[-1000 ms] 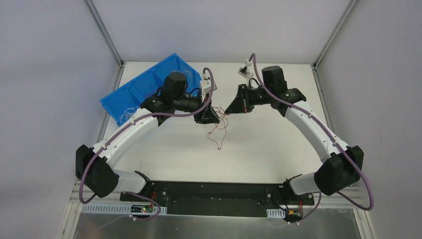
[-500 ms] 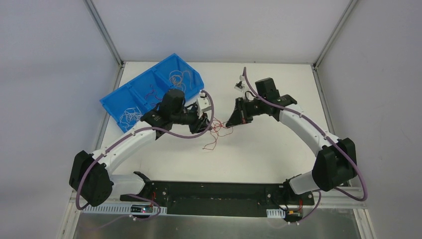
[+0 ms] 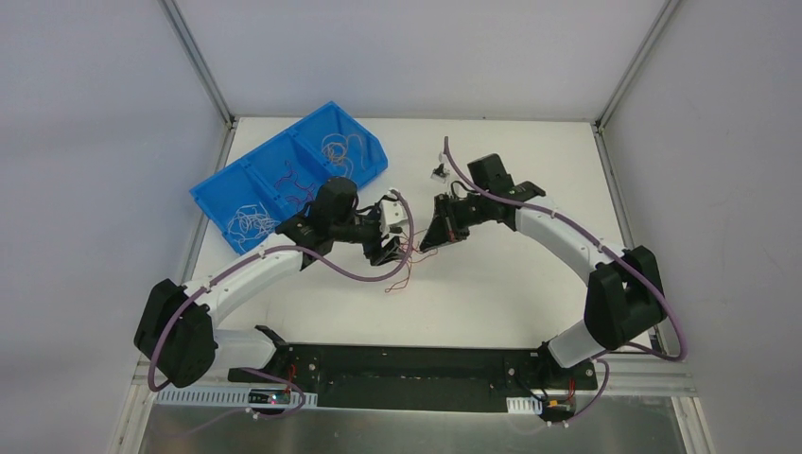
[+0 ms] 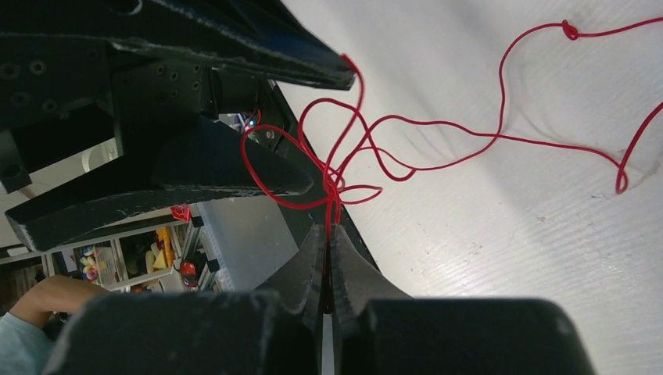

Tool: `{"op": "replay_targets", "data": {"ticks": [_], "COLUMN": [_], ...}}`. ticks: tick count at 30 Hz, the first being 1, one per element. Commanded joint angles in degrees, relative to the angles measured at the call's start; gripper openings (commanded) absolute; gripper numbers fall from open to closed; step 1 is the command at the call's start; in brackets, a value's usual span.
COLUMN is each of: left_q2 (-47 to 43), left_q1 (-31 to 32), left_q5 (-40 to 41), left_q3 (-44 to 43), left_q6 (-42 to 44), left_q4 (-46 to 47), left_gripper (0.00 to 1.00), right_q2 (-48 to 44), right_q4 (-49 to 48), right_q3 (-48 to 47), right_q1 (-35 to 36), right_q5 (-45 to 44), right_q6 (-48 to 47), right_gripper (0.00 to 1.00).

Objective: Untangle the cables

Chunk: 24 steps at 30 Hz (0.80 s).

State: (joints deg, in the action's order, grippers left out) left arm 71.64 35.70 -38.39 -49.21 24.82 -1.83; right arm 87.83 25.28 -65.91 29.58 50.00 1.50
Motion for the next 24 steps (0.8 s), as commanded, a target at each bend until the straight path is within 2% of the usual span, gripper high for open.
{"op": "replay_targets", "data": {"ticks": [1,5,8,10,12,15,17,19,21,22,23,24], "left_q2": [1.34,1.58,1.42,1.1,1.12,1.57,1.65,1.37,0.91,0.71,0.68,0.55], "left_q1": [1.13,1.39,1.39,1.41,1.54,1.65,1.65,1.27,-0.93,-2.81,-4.97,-7.3], "left_q5": [0.31,1.46,1.67,-1.28,-4.61,-7.57,-6.68,-3.91,-3.18,-3.63,-4.15,-4.65], "left_q3": [0.11,0.5,0.99,1.07,0.78,-0.87,-1.87,-3.24,-5.48,-7.21,-8.82,-10.69], "left_q6": [4.68,5.69,6.5,7.24,7.2,4.91,3.61,1.46,-2.37,-4.36,-6.23,-7.93], "left_q4": [3.13,3.31,3.25,2.27,0.47,-2.21,-4.25,-6.02,-8.21,-9.86,-11.56,-13.43], "left_gripper": [0.64,0.69,0.78,0.75,0.64,0.33,0.13,0.0,0.0,0.0,0.0,0.0], "right_q2": [0.8,1.55,2.05,2.38,2.5,2.97,3.31,3.79,4.11,4.11,3.99,3.85], "right_q4": [-0.99,0.6,1.81,2.38,1.73,1.28,3.02,4.71,6.31,6.88,7.23,7.42], "right_q3": [-0.34,-0.87,-1.39,-1.94,-2.87,-5.42,-8.17,-11.25,-14.02,-15.05,-15.71,-16.14], "right_q1": [1.74,2.03,2.05,2.07,2.04,1.97,2.02,1.88,1.21,0.64,-0.27,-1.47], "right_q5": [1.01,1.24,1.31,1.49,1.71,2.2,1.6,0.82,0.76,0.85,0.89,0.95], "right_q6": [-0.11,-1.03,-2.3,-3.16,-2.81,-3.64,-6.41,-8.52,-9.23,-9.19,-9.16,-8.88], "right_gripper": [0.0,0.0,0.0,0.0,0.0,0.0,0.0,0.0,0.0,0.04,0.14,0.29]}}
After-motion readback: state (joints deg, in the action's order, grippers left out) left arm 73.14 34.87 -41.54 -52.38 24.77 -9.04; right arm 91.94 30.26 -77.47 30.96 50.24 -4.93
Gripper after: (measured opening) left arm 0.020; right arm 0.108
